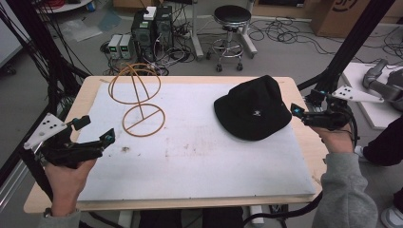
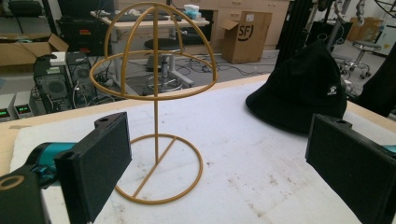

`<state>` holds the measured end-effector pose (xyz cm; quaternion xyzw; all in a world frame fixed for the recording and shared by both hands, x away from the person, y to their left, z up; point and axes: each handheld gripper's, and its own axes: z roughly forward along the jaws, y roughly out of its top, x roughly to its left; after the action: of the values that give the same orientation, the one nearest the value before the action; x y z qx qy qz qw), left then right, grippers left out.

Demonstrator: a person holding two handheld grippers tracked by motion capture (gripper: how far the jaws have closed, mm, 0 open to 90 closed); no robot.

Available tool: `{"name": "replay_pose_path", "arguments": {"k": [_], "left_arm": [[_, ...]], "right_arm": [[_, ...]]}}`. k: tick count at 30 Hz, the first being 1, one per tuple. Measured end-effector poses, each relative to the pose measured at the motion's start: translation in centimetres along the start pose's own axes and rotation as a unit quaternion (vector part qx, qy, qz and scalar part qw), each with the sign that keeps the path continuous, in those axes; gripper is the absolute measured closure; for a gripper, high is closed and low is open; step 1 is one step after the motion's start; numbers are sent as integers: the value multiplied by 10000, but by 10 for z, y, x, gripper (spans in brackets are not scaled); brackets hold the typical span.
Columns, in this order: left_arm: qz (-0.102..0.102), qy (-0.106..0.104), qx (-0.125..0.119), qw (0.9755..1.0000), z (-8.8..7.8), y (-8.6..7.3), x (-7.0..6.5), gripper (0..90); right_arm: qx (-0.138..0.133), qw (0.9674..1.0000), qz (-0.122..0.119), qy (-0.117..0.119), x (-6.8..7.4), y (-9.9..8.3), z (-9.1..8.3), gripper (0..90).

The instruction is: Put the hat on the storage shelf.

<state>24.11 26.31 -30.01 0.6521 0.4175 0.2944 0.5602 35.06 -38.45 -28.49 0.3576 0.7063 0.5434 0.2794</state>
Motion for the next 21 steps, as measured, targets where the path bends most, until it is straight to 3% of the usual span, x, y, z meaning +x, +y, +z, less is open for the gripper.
{"name": "replay_pose_path", "arguments": {"k": [10,21], "left_arm": [[47,-52,92,9999,5,-2,-2,72],[61,-48,142,9999,8,-3,-1,73]], "right_arm": [[100,9998,32,161,-21,7,17,21],[177,9992,74,341,-29,8,42,21]]}}
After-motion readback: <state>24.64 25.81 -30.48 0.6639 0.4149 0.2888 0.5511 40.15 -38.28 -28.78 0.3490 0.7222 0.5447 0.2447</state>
